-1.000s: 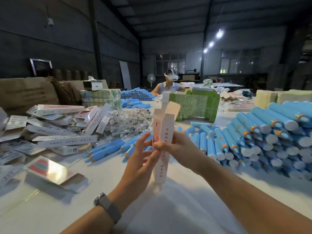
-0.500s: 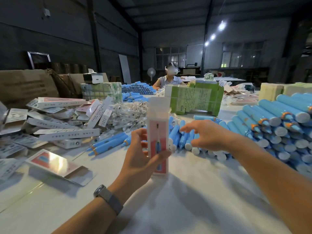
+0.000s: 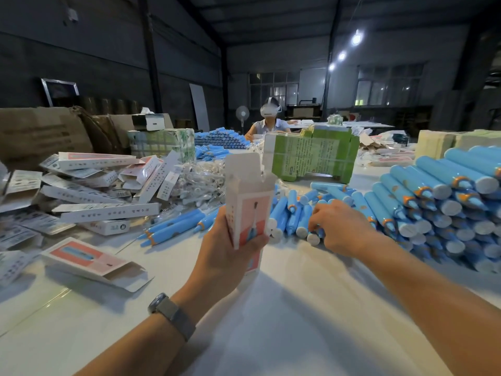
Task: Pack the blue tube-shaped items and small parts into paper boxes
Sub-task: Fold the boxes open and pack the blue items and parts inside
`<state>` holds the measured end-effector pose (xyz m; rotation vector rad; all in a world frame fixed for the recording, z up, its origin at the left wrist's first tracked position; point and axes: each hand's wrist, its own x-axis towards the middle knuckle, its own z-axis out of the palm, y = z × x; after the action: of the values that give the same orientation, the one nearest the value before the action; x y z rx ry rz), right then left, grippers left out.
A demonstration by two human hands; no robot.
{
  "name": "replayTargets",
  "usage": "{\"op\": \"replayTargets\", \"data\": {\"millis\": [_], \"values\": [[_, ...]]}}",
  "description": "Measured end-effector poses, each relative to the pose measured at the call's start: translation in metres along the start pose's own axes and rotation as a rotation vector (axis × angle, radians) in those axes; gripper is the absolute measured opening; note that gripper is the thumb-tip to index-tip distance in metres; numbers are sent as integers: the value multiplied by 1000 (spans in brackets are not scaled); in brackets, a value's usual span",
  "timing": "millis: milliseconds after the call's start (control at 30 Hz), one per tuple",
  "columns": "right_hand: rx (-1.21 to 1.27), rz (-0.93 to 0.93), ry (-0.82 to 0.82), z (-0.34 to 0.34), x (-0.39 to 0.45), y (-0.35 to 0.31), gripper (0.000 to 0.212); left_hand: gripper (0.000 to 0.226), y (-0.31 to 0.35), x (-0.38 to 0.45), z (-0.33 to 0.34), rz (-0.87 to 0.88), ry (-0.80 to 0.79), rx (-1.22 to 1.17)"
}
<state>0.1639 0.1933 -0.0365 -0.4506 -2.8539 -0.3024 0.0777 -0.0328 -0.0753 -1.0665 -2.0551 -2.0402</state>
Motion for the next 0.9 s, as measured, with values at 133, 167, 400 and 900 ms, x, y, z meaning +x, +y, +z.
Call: {"op": "replayTargets", "data": {"millis": [133, 167, 400, 900], "values": [[55, -94, 83, 3, 3, 0, 29, 61, -1, 5, -4, -3, 30, -39], [81, -127, 124, -1, 3, -3, 28, 63, -1, 5, -3, 7, 32, -37], [671, -215, 667, -66, -9, -28, 11, 58, -4, 3, -5, 65, 60, 123], [1452, -230, 1015, -126, -33, -60, 27, 37, -9, 0, -11, 234, 109, 351]]}}
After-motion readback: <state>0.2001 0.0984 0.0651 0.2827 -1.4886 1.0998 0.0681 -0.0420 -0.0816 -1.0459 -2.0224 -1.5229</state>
